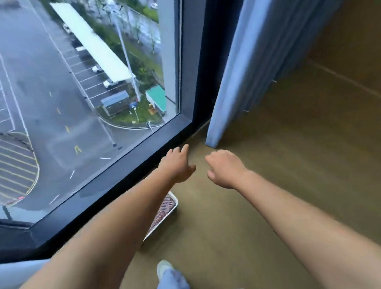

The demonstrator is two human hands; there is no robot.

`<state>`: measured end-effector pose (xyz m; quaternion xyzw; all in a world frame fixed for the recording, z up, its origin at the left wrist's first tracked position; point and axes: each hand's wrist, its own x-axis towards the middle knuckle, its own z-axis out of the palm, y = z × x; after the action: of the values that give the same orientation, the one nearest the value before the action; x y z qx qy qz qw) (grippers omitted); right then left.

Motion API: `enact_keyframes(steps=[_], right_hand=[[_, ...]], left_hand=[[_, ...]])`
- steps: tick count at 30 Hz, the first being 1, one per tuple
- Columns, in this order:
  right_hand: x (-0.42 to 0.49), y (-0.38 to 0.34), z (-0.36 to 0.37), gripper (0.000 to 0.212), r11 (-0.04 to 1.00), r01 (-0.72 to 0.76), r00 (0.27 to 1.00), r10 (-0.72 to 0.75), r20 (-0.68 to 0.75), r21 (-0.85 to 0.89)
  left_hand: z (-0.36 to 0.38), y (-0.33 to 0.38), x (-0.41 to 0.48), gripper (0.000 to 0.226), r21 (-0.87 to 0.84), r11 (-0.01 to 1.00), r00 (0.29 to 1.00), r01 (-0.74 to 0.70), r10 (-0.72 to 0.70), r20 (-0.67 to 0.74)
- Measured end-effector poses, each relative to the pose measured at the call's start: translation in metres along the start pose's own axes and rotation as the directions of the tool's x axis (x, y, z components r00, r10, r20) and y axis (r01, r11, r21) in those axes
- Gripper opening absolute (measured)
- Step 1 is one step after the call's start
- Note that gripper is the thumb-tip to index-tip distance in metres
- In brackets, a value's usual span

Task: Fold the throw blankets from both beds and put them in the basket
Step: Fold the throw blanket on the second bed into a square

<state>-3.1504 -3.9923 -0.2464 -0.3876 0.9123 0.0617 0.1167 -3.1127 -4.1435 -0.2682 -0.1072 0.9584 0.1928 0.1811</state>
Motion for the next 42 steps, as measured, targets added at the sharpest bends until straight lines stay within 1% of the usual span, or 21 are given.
enact_keyframes(steps=[3,5,7,10,12,14,16,20,23,28,31,33,37,39,42], right_hand=[[-0.084,0.041,-0.022,0.03,0.981,-0.192,0.98,0.193,-0.048,0.027],[-0.152,0.071,-0.028,0.031,0.94,-0.331,0.939,0.336,-0.069,0.079],[-0.231,0.099,-0.031,0.035,0.878,-0.463,0.88,0.471,-0.052,0.117],[-0.363,0.142,-0.034,0.04,0.753,-0.641,0.755,0.653,-0.05,0.152],[-0.452,0.163,-0.038,0.044,0.643,-0.745,0.645,0.762,-0.055,0.174],[-0.532,0.176,-0.04,0.046,0.528,-0.827,0.527,0.848,-0.06,0.195],[-0.604,0.185,-0.041,0.046,0.418,-0.884,0.412,0.908,-0.074,0.209],[-0.72,0.196,-0.034,0.048,0.244,-0.938,0.233,0.97,-0.077,0.247],[-0.799,0.203,-0.018,0.05,0.124,-0.956,0.114,0.992,-0.05,0.265],[-0.921,0.23,0.011,0.041,-0.04,-0.965,-0.033,0.999,0.03,0.26],[-0.994,0.26,0.021,0.039,-0.121,-0.958,-0.112,0.993,0.05,0.259],[-1.041,0.282,0.025,0.041,-0.167,-0.95,-0.155,0.986,0.067,0.263],[-1.123,0.322,0.038,0.052,-0.251,-0.925,-0.232,0.968,0.1,0.284],[-1.162,0.341,0.05,0.054,-0.279,-0.91,-0.259,0.96,0.106,0.307],[-1.205,0.364,0.071,0.051,-0.297,-0.896,-0.275,0.955,0.113,0.329]], left_hand=[[-0.02,0.088,-0.018,0.067,0.05,0.986,0.987,-0.159,0.16,-0.011],[-0.023,0.153,-0.033,0.063,0.096,0.958,0.962,-0.272,0.272,0.009],[-0.015,0.221,-0.055,0.064,0.14,0.923,0.934,-0.358,0.356,0.041],[0.012,0.337,-0.105,0.06,0.172,0.862,0.879,-0.477,0.473,0.065],[0.035,0.417,-0.151,0.056,0.136,0.808,0.819,-0.574,0.566,0.091],[0.056,0.489,-0.203,0.056,0.124,0.724,0.734,-0.679,0.668,0.122],[0.076,0.555,-0.253,0.059,0.137,0.604,0.619,-0.785,0.772,0.142],[0.114,0.666,-0.339,0.062,0.158,0.373,0.399,-0.914,0.896,0.193],[0.152,0.735,-0.396,0.063,0.161,0.236,0.271,-0.958,0.93,0.247],[0.222,0.84,-0.471,0.06,0.147,0.032,0.079,-0.989,0.94,0.333],[0.257,0.911,-0.508,0.06,0.145,-0.079,-0.025,-0.986,0.939,0.344],[0.276,0.96,-0.532,0.058,0.15,-0.133,-0.075,-0.98,0.937,0.342],[0.319,1.042,-0.574,0.058,0.158,-0.207,-0.132,-0.965,0.913,0.387],[0.345,1.078,-0.593,0.057,0.154,-0.231,-0.15,-0.961,0.899,0.412],[0.379,1.117,-0.611,0.057,0.155,-0.26,-0.168,-0.953,0.881,0.443]])
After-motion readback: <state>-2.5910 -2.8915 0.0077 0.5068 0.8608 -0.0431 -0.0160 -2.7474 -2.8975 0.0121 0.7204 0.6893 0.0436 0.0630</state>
